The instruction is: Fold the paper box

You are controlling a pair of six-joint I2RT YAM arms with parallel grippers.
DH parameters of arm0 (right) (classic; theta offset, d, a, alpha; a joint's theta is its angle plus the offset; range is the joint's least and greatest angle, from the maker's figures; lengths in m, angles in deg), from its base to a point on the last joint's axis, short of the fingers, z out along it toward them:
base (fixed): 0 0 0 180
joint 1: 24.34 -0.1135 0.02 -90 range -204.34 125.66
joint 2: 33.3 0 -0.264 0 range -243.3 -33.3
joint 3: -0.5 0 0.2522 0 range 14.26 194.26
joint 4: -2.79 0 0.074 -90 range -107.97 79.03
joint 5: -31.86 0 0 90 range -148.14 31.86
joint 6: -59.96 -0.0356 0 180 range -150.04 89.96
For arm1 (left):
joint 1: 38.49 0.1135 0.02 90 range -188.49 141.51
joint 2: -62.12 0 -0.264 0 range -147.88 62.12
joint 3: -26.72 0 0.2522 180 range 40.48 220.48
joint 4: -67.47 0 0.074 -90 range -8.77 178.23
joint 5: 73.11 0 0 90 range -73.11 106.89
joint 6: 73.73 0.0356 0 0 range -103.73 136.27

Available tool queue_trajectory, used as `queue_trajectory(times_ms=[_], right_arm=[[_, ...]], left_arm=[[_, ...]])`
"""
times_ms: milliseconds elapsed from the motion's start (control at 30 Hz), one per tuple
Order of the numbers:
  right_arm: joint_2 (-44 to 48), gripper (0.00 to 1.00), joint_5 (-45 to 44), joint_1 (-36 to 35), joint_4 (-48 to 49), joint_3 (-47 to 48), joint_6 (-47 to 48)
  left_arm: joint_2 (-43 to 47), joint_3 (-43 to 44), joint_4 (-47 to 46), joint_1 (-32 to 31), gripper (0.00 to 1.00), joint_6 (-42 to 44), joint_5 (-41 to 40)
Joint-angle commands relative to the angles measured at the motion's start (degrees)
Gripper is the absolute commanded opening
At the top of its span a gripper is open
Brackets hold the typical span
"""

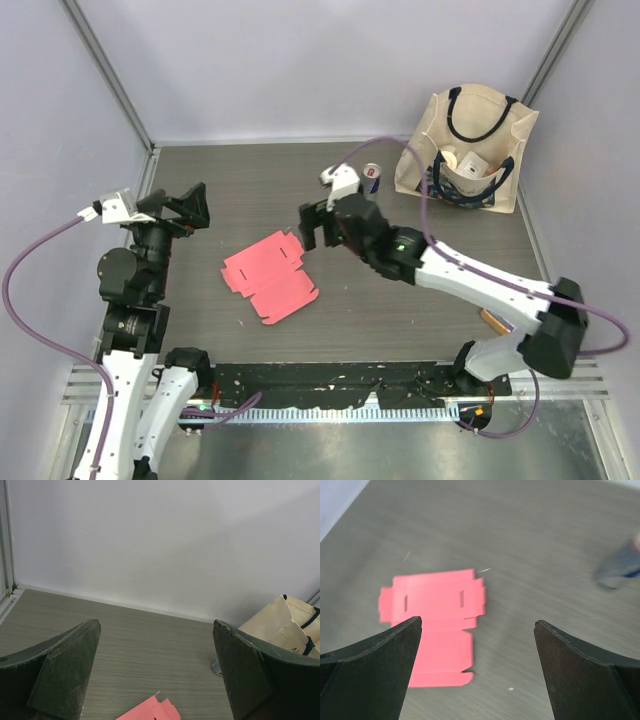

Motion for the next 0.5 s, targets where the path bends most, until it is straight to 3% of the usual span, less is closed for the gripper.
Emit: queue_trajectory(times_ms=[0,167,333,467], right_arm=[[-6.41,0.99,16.81,0.05,6.76,3.70,-3.78],[-16.79,0.99,41.75,8.21,10.26,3.63,-7.55],[-24.70,0.99,45.93,12.62,7.54,5.83,-7.74],[-30.15,0.95,47.33,14.46,10.60,5.83,-8.44]], left_arm=[[0.54,1.09,-2.47,-0.27,1.00,0.64,-1.42],[0.19,1.18,-2.56,-0.88,1.00,0.47,-0.54],[-2.78,2.05,-2.12,-1.59,1.00,-0.06,3.49],[-11.39,8.29,4.02,-1.50,1.00,-1.81,12.97]])
